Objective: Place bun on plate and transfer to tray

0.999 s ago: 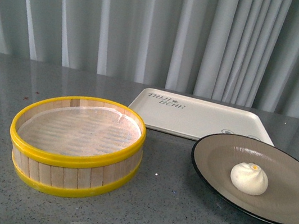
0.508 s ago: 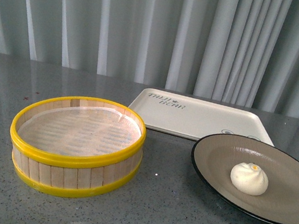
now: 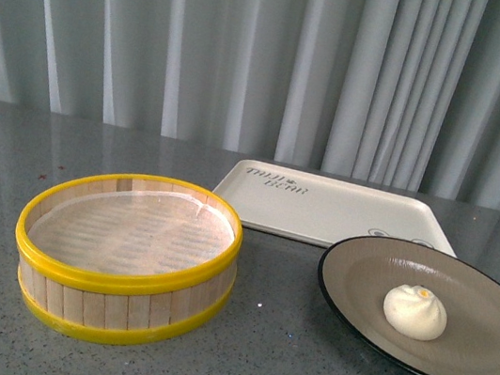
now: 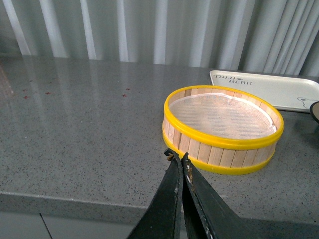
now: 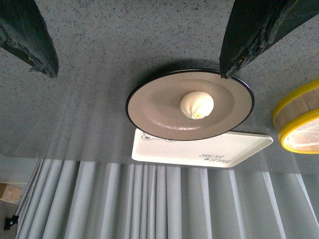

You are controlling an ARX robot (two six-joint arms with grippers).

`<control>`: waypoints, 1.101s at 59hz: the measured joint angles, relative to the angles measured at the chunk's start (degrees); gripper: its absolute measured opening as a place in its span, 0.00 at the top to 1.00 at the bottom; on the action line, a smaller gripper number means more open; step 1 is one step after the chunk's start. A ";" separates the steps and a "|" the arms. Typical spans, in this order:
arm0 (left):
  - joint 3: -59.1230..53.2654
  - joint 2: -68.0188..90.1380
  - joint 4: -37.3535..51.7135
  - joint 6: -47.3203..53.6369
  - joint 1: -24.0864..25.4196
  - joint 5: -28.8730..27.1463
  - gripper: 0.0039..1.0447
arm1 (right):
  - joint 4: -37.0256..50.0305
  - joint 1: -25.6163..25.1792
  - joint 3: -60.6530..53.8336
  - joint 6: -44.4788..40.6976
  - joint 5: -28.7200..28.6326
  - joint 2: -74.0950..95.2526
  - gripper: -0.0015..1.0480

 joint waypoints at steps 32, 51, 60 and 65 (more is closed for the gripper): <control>0.00 0.00 -0.28 0.00 0.00 -0.02 0.22 | 0.00 0.00 0.00 0.00 0.00 0.00 0.08; 0.00 0.00 -0.28 0.13 0.00 -0.02 0.06 | 0.00 0.00 0.00 -0.02 0.00 0.00 0.08; 0.00 0.00 -0.28 0.13 0.00 -0.02 0.06 | 0.00 0.00 0.00 -0.02 0.00 0.00 0.08; 0.00 0.00 -0.28 0.13 0.00 -0.02 0.06 | 0.00 0.00 0.00 0.00 0.00 0.00 0.08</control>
